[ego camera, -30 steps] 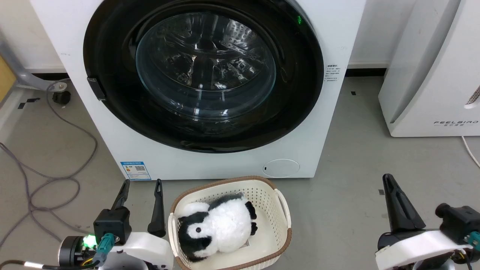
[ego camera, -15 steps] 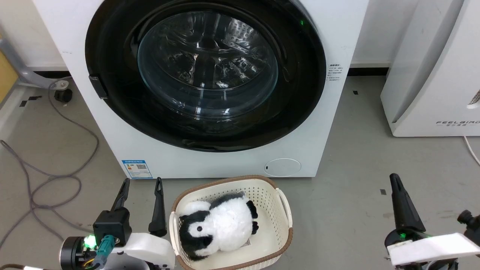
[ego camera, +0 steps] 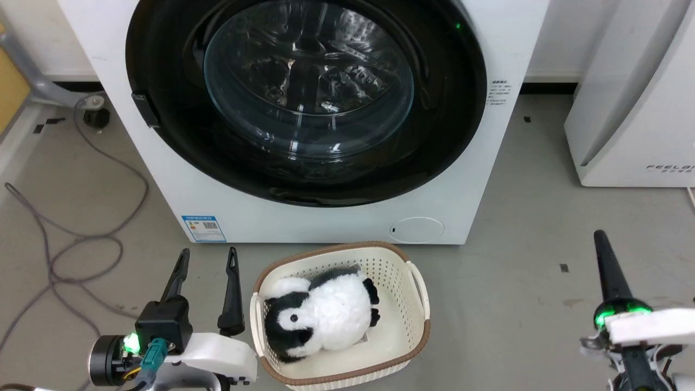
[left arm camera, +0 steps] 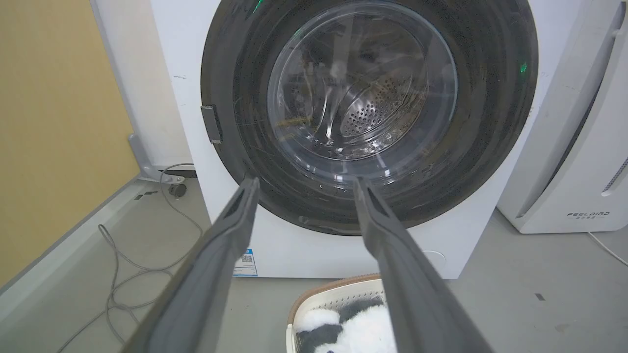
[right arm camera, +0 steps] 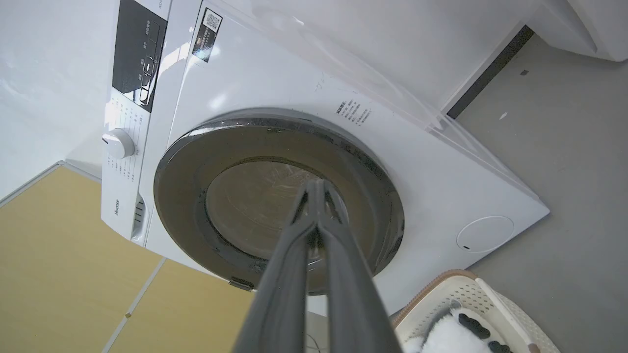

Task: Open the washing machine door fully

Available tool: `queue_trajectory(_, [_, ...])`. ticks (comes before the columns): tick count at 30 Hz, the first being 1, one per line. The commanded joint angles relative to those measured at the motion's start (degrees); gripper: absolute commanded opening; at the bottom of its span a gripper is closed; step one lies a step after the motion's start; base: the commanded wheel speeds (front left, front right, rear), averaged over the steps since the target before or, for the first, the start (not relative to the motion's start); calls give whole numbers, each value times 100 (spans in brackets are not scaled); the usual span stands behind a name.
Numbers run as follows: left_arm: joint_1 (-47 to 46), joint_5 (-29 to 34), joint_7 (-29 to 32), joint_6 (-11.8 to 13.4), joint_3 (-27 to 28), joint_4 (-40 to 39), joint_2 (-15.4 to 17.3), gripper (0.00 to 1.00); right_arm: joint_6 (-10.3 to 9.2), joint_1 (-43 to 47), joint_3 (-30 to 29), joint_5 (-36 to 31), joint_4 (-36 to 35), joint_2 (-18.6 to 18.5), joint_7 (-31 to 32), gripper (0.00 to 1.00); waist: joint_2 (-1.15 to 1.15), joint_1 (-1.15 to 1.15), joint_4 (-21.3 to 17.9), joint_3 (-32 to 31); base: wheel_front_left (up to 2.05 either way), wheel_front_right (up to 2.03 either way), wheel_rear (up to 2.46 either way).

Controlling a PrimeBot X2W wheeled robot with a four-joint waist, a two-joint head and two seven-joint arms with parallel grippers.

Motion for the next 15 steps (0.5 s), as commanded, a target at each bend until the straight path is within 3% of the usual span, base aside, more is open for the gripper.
queue_trajectory(1, [-104,-10,-70,54,-20,-42,1,100,3,-203,-106,278,120,-1,55,0,0,0,44,69,0,0,0])
queue_trajectory(15, [-430,-61,-226,149,-106,-103,1,100,4,-1519,-531,1082,966,-270,257,0,0,0,252,565,0,0,0])
